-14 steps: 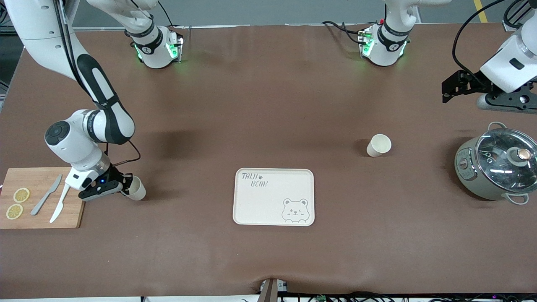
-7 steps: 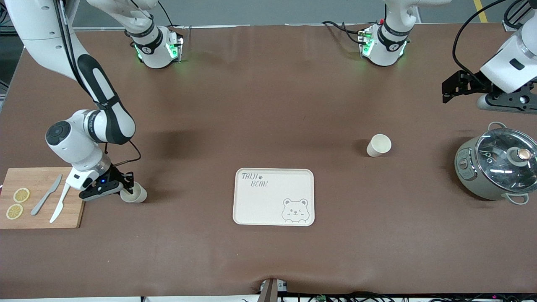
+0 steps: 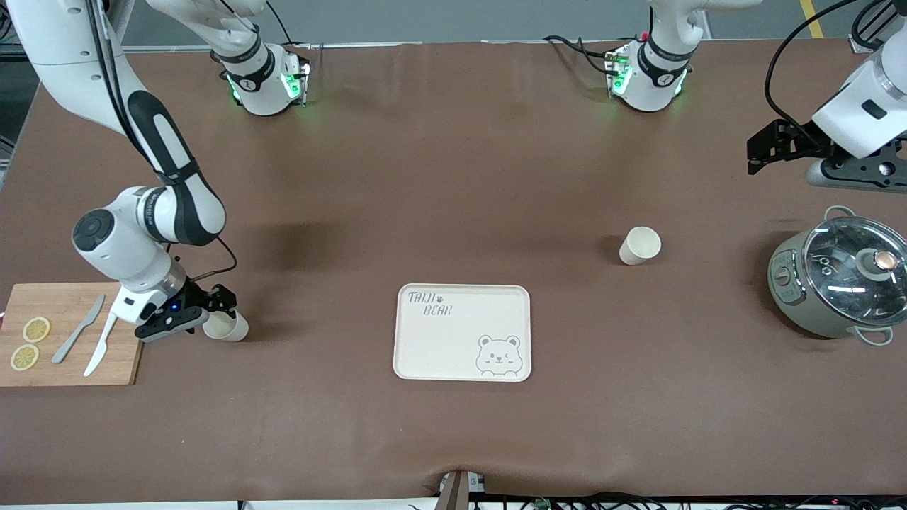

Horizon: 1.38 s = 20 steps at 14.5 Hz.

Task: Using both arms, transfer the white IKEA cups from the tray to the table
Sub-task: 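Lower the held cup onto the table beside the cutting board, then open the right gripper and withdraw it from the cup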

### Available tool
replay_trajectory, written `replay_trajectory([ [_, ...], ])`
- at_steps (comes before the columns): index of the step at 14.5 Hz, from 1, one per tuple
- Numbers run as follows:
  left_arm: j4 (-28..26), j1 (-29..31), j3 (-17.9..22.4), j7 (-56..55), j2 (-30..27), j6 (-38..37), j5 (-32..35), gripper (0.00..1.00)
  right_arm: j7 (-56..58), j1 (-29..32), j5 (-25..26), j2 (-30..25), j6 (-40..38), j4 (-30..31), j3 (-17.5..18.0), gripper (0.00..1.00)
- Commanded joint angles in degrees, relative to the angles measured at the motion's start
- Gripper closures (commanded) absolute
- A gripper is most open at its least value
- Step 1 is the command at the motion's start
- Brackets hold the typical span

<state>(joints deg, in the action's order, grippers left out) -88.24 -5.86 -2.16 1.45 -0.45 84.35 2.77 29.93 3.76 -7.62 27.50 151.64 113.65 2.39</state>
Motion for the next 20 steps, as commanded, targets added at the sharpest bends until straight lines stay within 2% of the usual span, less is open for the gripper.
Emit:
replay_trajectory([
  [1, 1.58, 0.14, 0.05, 1.19, 0.62, -1.29, 0.57, 0.0, 1.71, 0.46, -1.61, -0.51, -10.63, -6.84, -0.02, 0.0],
  [5, 1.66, 0.14, 0.13, 1.28, 0.62, -1.29, 0.57, 0.0, 1.62, 0.81, -1.52, -0.69, -20.39, -13.17, -0.37, 0.0],
  [9, 1.75, 0.14, 0.22, 1.36, 0.62, -1.29, 0.48, 0.0, 0.4, 1.16, -0.91, -0.95, -36.9, -23.62, -0.72, 0.0],
  [10, 1.75, 0.23, 0.22, 1.36, 0.62, -1.21, 0.48, 0.0, -2.83, 1.08, -0.65, -1.21, -40.77, -25.73, -0.81, 0.0],
  [13, 1.75, 0.23, 0.31, 1.36, 0.62, -1.21, 0.48, 0.0, -11.45, 0.64, 3.57, -5.33, -52.72, -30.05, -0.64, 0.0],
  [18, 1.84, 0.23, 0.31, 1.36, 0.62, -1.03, 0.39, 0.0, -14.88, 2.83, 3.75, -17.28, -68.12, -30.24, -1.16, 0.0],
  [20, 1.93, 0.23, 0.31, 1.45, 0.8, -0.86, 0.22, 0.0, -16.66, 4.58, 4.01, -21.67, -71.38, -30.24, -1.34, 0.0],
])
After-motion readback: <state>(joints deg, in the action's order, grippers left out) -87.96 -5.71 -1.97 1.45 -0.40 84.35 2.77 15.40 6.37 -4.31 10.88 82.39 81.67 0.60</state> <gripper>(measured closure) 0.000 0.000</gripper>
